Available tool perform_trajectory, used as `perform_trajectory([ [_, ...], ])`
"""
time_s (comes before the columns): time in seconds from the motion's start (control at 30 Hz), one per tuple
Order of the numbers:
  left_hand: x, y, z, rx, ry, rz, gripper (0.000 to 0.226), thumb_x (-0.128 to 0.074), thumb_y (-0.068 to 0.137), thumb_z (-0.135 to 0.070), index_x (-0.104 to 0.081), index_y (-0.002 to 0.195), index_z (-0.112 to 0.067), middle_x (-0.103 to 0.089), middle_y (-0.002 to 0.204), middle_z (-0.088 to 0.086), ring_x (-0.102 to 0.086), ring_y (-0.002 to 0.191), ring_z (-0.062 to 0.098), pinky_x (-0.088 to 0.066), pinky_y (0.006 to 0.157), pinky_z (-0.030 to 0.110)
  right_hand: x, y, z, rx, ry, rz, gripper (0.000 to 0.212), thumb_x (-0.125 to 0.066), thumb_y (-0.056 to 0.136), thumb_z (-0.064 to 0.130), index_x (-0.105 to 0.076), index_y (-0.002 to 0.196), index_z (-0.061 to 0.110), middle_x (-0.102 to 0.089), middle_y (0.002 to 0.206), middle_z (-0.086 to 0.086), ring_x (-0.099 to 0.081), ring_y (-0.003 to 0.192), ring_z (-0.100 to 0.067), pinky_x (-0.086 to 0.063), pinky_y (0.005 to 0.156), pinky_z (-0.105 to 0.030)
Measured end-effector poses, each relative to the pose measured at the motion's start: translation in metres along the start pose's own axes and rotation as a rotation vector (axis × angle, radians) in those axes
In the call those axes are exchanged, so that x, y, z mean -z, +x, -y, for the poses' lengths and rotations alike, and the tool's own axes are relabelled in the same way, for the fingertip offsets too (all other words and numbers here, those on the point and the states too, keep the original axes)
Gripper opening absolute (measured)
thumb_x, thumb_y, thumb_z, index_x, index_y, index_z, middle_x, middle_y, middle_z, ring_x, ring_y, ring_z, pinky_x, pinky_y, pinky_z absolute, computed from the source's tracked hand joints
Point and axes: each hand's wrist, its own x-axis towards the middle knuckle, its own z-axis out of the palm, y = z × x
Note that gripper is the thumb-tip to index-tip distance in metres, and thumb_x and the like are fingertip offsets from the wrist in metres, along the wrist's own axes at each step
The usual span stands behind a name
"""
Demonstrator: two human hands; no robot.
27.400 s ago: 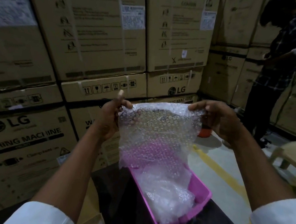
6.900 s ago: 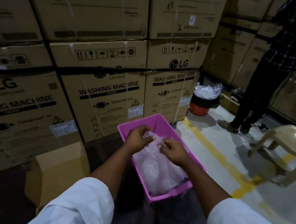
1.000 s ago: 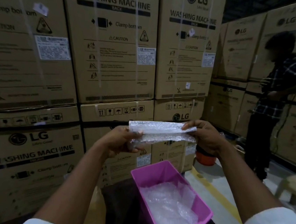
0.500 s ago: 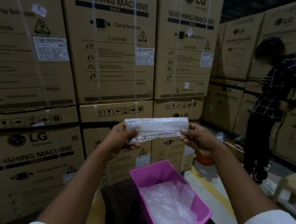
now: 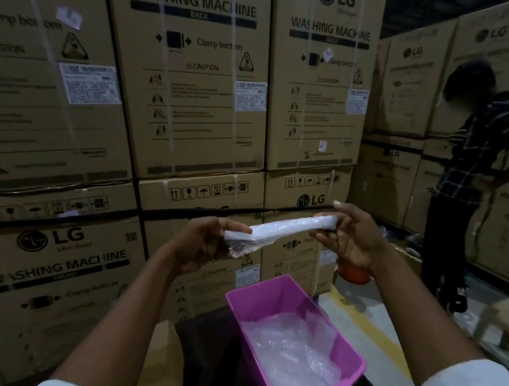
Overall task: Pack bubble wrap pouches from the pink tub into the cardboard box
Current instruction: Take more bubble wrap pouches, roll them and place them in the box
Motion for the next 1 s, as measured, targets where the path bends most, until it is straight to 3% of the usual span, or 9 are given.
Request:
perform_trajectory([
  [0.07, 0.001, 0.0, -0.001, 0.027, 0.013, -0.022, 0.032, -0.053, 0.088, -0.027, -0.068, 0.102, -0.002, -0.059, 0.122, 0.021, -0.059, 0.097, 0.03, -0.048, 0.08, 0.036, -0.001, 0.001, -0.001, -0.007, -0.181, 0.0, 0.031, -0.063, 0.086, 0.027, -0.061, 0.103, 0.001, -0.066, 0.1, -0.02, -0.07, 0.081, -0.022, -0.06, 0.066, -0.024],
  [0.17, 0.0, 0.001, 0.0, -0.021, 0.2, -0.114, 0.018, -0.065, 0.085, -0.006, -0.063, 0.103, -0.003, -0.061, 0.112, 0.018, -0.065, 0.088, 0.024, -0.055, 0.076, 0.03, -0.004, 0.006, -0.005, 0.051, -0.418, -0.1, 0.023, -0.068, 0.082, 0.004, -0.059, 0.103, 0.004, -0.06, 0.111, -0.017, -0.064, 0.088, -0.021, -0.058, 0.069, -0.023],
  [0.3, -0.004, -0.001, 0.005, -0.098, 0.264, -0.164, 0.038, -0.068, 0.08, 0.003, -0.059, 0.114, -0.012, -0.06, 0.112, 0.014, -0.067, 0.081, 0.02, -0.057, 0.071, 0.026, -0.011, 0.01, -0.008, 0.135, -0.361, -0.212, 0.046, -0.064, 0.083, -0.007, -0.052, 0.125, 0.006, -0.056, 0.119, -0.019, -0.064, 0.092, -0.024, -0.058, 0.061, -0.023],
  [0.4, -0.005, 0.001, 0.006, -0.112, 0.268, -0.237, 0.053, -0.072, 0.078, 0.002, -0.055, 0.124, -0.017, -0.057, 0.115, 0.009, -0.067, 0.084, 0.021, -0.056, 0.07, 0.024, -0.013, 0.01, -0.011, 0.146, -0.351, -0.226, 0.051, -0.065, 0.083, -0.006, -0.05, 0.129, 0.011, -0.058, 0.118, -0.016, -0.065, 0.093, -0.024, -0.057, 0.06, -0.023],
  [0.57, -0.005, -0.002, 0.008, -0.082, 0.19, -0.244, 0.037, -0.072, 0.078, 0.001, -0.061, 0.112, -0.009, -0.064, 0.105, 0.014, -0.066, 0.08, 0.016, -0.056, 0.069, 0.022, -0.011, 0.007, -0.016, 0.123, -0.333, -0.221, 0.037, -0.065, 0.085, -0.001, -0.055, 0.121, 0.002, -0.063, 0.109, -0.013, -0.064, 0.094, -0.022, -0.058, 0.067, -0.024],
  [0.73, 0.0, -0.003, 0.02, -0.035, 0.121, -0.215, 0.03, -0.072, 0.078, 0.0, -0.062, 0.106, -0.002, -0.067, 0.098, 0.012, -0.066, 0.079, 0.017, -0.055, 0.067, 0.024, -0.007, 0.005, -0.018, 0.136, -0.26, -0.181, 0.028, -0.063, 0.088, 0.002, -0.057, 0.115, 0.003, -0.064, 0.101, -0.011, -0.064, 0.087, -0.02, -0.057, 0.062, -0.022],
  [1.0, 0.016, -0.007, 0.034, 0.124, 0.196, -0.11, 0.023, -0.073, 0.076, 0.0, -0.062, 0.096, 0.002, -0.07, 0.091, 0.019, -0.068, 0.075, 0.02, -0.057, 0.067, 0.026, 0.0, 0.007, -0.008, 0.189, -0.426, -0.189, 0.018, -0.068, 0.084, 0.002, -0.063, 0.1, 0.008, -0.066, 0.098, -0.011, -0.067, 0.084, -0.018, -0.056, 0.063, -0.023],
])
